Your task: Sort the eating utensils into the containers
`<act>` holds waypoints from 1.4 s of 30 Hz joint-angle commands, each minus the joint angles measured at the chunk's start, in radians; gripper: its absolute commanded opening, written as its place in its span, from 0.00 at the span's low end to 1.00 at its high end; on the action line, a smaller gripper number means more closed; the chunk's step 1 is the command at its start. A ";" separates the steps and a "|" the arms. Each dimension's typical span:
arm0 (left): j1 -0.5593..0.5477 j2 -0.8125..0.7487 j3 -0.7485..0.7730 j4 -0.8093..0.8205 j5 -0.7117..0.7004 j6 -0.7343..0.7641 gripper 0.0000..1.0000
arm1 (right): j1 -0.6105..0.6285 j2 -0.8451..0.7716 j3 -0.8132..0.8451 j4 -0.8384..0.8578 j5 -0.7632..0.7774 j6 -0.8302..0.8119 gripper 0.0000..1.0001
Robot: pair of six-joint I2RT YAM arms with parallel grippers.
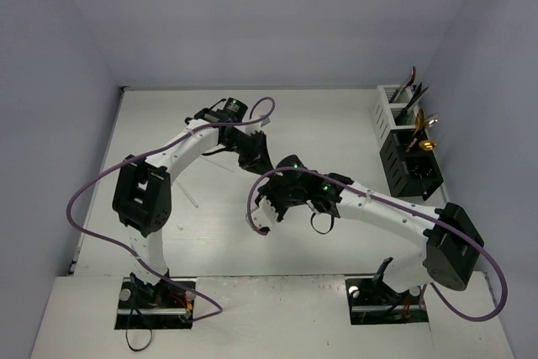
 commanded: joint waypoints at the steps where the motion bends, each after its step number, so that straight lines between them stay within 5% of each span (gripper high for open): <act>1: -0.005 -0.057 0.034 0.030 0.030 -0.009 0.27 | 0.005 -0.012 0.053 0.050 -0.013 -0.011 0.00; 4: 0.000 -0.071 0.028 0.043 0.009 -0.003 0.72 | 0.023 -0.042 0.061 0.048 0.009 0.023 0.00; 6: 0.011 -0.092 0.032 0.043 -0.052 0.010 0.85 | 0.041 -0.079 0.076 0.048 0.026 0.087 0.00; 10: 0.061 -0.130 0.046 0.049 -0.141 0.022 0.86 | 0.054 -0.172 0.098 0.048 0.070 0.237 0.00; 15: 0.156 -0.241 0.037 0.158 -0.338 0.085 0.86 | 0.023 -0.329 0.126 0.053 0.251 0.617 0.00; 19: 0.169 -0.303 -0.043 0.256 -0.496 0.184 0.86 | -0.218 -0.417 0.179 0.074 0.373 1.042 0.00; 25: 0.166 -0.276 -0.097 0.268 -0.520 0.201 0.86 | -0.659 -0.456 0.244 0.069 0.463 1.466 0.00; 34: 0.166 -0.253 -0.113 0.270 -0.556 0.199 0.86 | -1.041 -0.490 0.190 -0.009 0.500 1.664 0.00; 42: 0.166 -0.236 -0.127 0.308 -0.555 0.188 0.87 | -1.207 -0.453 0.130 0.048 0.541 1.697 0.00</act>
